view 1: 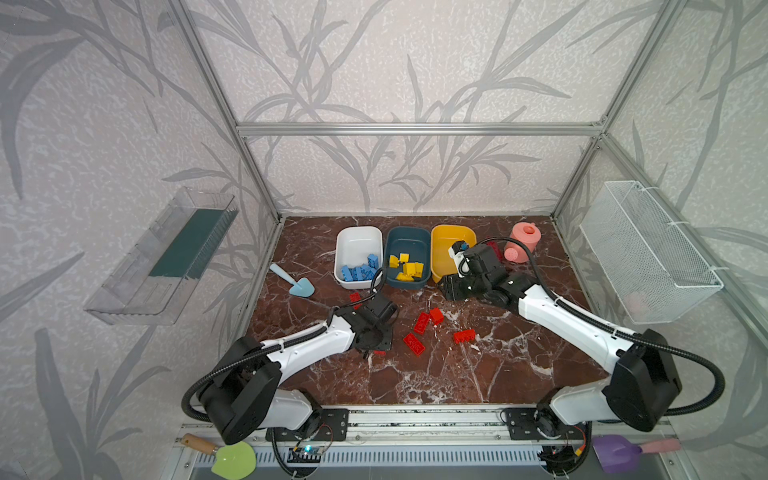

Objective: Sort the legos into containers by color
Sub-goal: 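Lift the red brick with the left gripper while the right arm withdraws, then drop the red brick into the yellow tub while the right gripper lowers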

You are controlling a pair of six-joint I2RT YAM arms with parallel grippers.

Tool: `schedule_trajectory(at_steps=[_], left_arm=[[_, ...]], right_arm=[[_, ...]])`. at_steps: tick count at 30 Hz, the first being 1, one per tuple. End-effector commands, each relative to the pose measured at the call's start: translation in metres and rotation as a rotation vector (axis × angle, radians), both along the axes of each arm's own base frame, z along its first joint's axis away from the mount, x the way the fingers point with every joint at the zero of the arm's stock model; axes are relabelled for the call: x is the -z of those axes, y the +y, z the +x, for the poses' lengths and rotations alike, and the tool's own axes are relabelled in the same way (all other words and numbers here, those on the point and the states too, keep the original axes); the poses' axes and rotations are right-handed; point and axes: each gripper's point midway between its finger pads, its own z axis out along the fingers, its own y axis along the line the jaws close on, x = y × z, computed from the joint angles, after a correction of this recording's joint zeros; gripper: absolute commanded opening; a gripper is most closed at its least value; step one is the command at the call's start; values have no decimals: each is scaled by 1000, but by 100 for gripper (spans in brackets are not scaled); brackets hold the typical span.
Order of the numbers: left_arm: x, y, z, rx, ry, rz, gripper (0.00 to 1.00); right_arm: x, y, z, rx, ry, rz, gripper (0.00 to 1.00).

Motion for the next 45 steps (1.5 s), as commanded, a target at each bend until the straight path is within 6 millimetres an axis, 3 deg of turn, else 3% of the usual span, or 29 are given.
schedule_trajectory(at_steps=[1, 7, 10, 16, 18, 21, 28, 33, 38, 41, 45], left_arm=[[-29, -10, 19, 32, -65, 8, 31], [-81, -49, 65, 83, -145, -18, 31], [-93, -72, 93, 110, -166, -7, 31], [-96, -124, 151, 154, -152, -43, 31], [-96, -141, 171, 161, -160, -54, 31], [-82, -165, 198, 176, -137, -73, 31], [-66, -212, 247, 215, -131, -165, 30], [-47, -214, 272, 161, -134, -219, 32], [-44, -217, 282, 162, -165, -237, 36], [-46, -217, 284, 169, -180, -233, 52], [-65, -213, 281, 174, -198, -226, 70]], right_arm=[[-12, -13, -9, 25, -60, 24, 65], [7, -34, -47, 10, -74, 60, 65], [28, -42, -66, 3, -45, 70, 65], [62, -53, -92, 23, 44, 75, 65], [70, -58, -96, 35, 61, 65, 73], [76, -65, -100, 63, 72, 43, 83], [85, -73, -108, 97, 89, 24, 87], [95, -73, -108, 108, 116, -14, 88], [100, -72, -106, 112, 110, -65, 89], [105, -66, -104, 98, 133, -96, 89], [112, -60, -100, 111, 164, -133, 91]])
